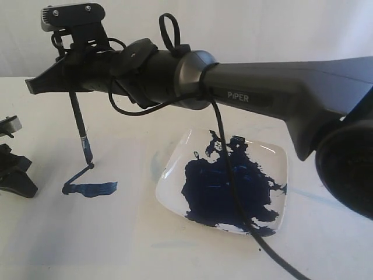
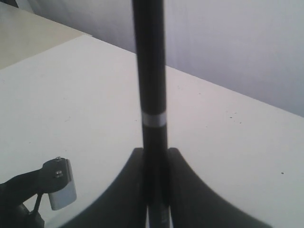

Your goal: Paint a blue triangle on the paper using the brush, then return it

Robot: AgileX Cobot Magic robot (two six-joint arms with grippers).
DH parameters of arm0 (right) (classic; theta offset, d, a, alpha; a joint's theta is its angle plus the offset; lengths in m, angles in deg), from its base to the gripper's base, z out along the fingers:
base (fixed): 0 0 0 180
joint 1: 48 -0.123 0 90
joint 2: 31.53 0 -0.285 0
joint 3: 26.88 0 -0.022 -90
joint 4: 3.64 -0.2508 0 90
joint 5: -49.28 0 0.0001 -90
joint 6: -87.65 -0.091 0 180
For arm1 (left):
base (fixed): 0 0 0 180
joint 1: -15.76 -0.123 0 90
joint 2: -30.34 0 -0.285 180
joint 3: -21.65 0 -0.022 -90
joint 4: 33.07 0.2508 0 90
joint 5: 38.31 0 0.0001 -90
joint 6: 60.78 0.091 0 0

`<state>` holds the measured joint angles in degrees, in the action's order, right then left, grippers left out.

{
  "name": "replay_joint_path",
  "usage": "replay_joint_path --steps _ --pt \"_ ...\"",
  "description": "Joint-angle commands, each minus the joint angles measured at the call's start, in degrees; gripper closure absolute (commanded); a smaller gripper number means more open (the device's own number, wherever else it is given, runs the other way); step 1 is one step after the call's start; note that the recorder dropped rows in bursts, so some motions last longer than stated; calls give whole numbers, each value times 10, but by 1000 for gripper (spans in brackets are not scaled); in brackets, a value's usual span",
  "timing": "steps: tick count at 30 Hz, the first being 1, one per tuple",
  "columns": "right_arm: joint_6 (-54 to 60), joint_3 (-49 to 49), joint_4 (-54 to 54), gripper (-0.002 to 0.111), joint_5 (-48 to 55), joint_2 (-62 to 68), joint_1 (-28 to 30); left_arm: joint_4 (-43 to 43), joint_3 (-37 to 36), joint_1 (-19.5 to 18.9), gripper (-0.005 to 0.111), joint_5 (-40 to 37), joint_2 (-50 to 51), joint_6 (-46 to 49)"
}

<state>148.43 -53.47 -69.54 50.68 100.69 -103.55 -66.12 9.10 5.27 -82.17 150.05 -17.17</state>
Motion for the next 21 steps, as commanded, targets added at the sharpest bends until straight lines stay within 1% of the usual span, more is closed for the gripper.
replay_joint_path --steps 1,21 --pt "5 -3 -5 108 -2 2 0 -3 1 -1 107 -14 -6 -1" --pt "34 -3 2 108 20 2 0 -3 1 -1 107 -12 -6 -1"
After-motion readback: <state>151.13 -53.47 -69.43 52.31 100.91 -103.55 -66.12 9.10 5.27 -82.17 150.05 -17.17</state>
